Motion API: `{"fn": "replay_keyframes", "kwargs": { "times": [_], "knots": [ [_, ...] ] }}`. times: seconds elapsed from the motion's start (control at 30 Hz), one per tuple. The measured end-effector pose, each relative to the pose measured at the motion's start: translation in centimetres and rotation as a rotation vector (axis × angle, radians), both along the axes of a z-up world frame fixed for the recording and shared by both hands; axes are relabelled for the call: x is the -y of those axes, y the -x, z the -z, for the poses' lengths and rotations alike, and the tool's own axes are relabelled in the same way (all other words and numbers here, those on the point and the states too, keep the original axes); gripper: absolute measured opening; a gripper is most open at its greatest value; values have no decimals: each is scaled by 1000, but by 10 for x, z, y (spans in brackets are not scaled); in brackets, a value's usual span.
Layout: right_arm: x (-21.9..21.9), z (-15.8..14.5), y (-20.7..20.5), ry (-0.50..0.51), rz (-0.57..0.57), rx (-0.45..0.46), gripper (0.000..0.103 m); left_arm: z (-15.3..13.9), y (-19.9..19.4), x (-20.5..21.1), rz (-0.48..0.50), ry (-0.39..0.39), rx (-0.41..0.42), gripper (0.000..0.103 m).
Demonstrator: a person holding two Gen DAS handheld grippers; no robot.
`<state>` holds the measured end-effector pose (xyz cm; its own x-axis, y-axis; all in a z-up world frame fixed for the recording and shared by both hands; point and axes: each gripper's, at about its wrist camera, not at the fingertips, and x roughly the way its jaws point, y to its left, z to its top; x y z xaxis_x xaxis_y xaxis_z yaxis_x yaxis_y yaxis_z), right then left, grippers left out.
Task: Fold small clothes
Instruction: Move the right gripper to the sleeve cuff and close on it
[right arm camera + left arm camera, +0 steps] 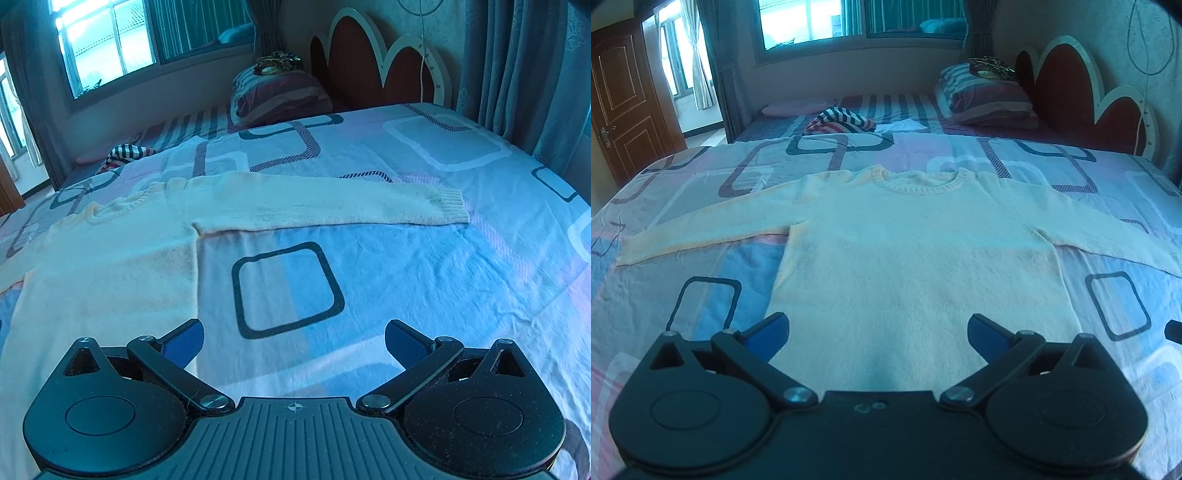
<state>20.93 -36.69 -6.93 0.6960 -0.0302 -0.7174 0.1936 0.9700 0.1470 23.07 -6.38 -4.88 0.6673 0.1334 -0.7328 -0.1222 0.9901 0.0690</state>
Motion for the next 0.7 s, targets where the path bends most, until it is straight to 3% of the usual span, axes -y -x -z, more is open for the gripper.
{"fn": "replay_keyframes", "kwargs": {
  "times": [0.37,0.53,0.7],
  "knots": [
    [52,20,-60,-8,65,0,103,16,-47,8,-38,-14,-1,102],
    [91,37,-85,-26,151,12,103,24,-60,13,-9,-19,-15,102],
    [133,57,-106,-42,248,-34,102,34,-70,15,-16,-21,-28,102]
  ]
}}
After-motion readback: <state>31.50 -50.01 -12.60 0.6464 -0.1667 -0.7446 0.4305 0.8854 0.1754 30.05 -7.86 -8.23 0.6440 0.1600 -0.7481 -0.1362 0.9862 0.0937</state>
